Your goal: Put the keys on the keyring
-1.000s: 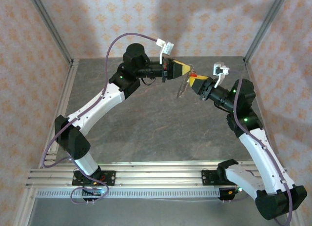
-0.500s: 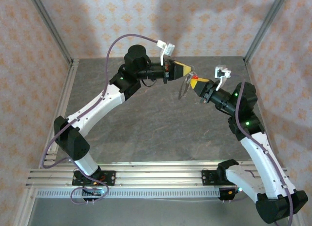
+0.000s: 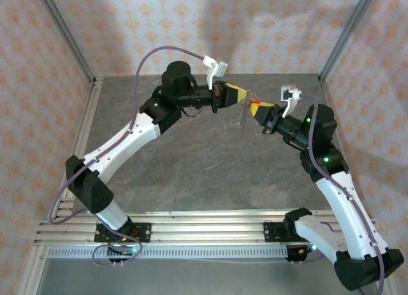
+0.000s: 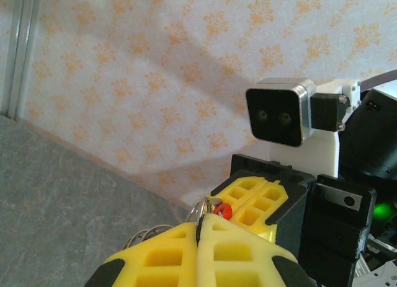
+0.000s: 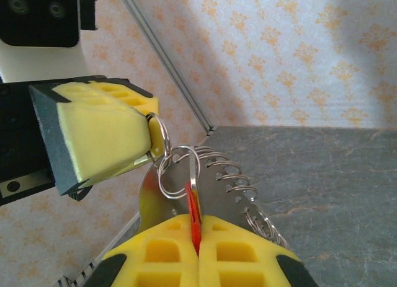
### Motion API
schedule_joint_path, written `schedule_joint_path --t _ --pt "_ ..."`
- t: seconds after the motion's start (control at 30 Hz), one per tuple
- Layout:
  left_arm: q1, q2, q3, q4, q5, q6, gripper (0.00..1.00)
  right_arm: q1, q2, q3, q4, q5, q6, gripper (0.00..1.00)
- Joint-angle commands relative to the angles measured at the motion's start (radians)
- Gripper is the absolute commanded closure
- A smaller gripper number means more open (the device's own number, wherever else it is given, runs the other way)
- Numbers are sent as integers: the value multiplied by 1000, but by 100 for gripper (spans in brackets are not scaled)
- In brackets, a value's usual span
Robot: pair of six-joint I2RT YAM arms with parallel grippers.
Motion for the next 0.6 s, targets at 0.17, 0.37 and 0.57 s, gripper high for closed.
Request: schedule_joint_path --t 0.17,0.37,0.57 --pt "8 -47 37 -25 -37 58 100 -7 63 106 -32 -14 -7 100" --pt "1 -34 58 -53 -40 75 100 -6 85 133 -27 -32 0 100" --pt "-11 -12 81 -78 -41 85 100 7 102 148 -29 -52 0 100"
